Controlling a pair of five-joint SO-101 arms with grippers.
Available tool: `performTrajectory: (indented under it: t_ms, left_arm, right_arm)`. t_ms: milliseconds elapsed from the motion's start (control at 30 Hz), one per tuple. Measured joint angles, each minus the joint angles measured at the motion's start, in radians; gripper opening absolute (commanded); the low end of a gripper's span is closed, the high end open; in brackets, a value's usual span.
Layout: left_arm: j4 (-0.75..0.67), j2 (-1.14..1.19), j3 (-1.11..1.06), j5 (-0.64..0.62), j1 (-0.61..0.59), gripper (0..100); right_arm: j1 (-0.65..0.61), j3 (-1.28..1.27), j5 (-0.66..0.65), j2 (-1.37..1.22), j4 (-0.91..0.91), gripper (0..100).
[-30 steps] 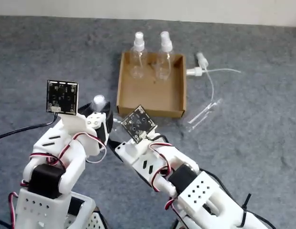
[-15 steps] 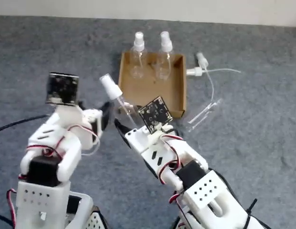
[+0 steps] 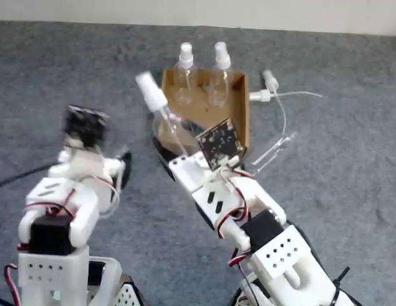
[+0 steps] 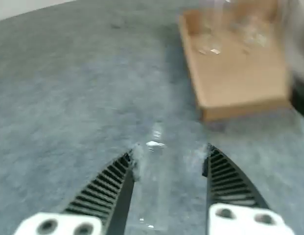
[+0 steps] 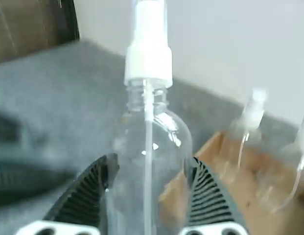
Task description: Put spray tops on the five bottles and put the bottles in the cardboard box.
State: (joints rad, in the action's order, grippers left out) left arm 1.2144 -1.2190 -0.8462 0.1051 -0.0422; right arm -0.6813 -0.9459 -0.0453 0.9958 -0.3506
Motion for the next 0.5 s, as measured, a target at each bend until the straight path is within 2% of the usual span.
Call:
performTrajectory:
  t_ms: [133,233,333,500]
  left_arm:
    - [0.002,-0.15,-0.078,0.015,0.124,30]
    - [0.002,-0.29,-0.132,-0.035,0.219,30]
    - [-0.052,-0.371,-0.18,-0.084,0.241,30]
    - [-0.203,-0.37,-0.252,-0.095,0.238,30]
  right_arm:
    - [0.0,0.166,0.031,-0.149,-0.057,0.3]
    - [0.0,0.276,0.095,-0.261,-0.107,0.3]
    - [0.0,0.35,0.127,-0.319,-0.137,0.3]
    - [0.0,0.381,0.14,-0.321,-0.18,0.3]
